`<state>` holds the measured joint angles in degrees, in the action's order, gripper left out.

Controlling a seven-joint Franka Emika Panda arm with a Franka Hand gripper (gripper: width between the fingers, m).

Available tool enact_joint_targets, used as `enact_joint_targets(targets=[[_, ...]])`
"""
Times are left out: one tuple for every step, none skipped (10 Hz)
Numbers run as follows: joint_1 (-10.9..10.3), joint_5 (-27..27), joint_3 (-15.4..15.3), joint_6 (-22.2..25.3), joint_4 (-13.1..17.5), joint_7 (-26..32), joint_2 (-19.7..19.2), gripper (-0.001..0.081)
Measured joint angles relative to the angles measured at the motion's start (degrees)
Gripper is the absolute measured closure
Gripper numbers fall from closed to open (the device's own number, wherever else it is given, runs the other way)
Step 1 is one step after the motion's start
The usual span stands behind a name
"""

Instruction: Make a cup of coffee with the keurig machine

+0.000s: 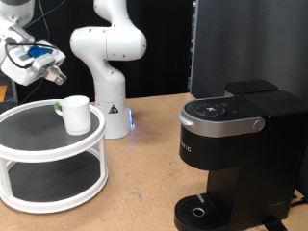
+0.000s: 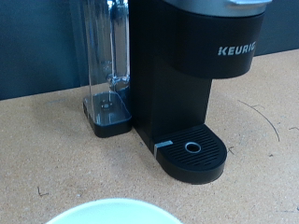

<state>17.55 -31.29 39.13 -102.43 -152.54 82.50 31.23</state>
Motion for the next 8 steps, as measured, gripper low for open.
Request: enact_joint_targets(targets=[[0.34,0.05,0.04,-0.83,-0.70,0.84,0.01,0.0804],[0.67,0.02,0.13,-1.91,-1.38,1.49,0.01,0.0804],[0.84,-0.16,0.41,-2.84,-1.96,2.06,0.01,0.0763],[0.90,-0.31,0.82,-3.88,-2.47,2.57,0.01,0.0612],[0.94,-0.35,1.16,-4.48,-2.88,3.00,0.01,0.0612],[0.95,-0.35,1.44,-4.91,-3.20,3.29,0.01,0.0446],[0.96,-0.35,1.65,-5.74,-3.66,3.64,0.01,0.0306],[0.96,-0.51,1.89,-6.76,-4.25,3.98,0.01,0.0306]])
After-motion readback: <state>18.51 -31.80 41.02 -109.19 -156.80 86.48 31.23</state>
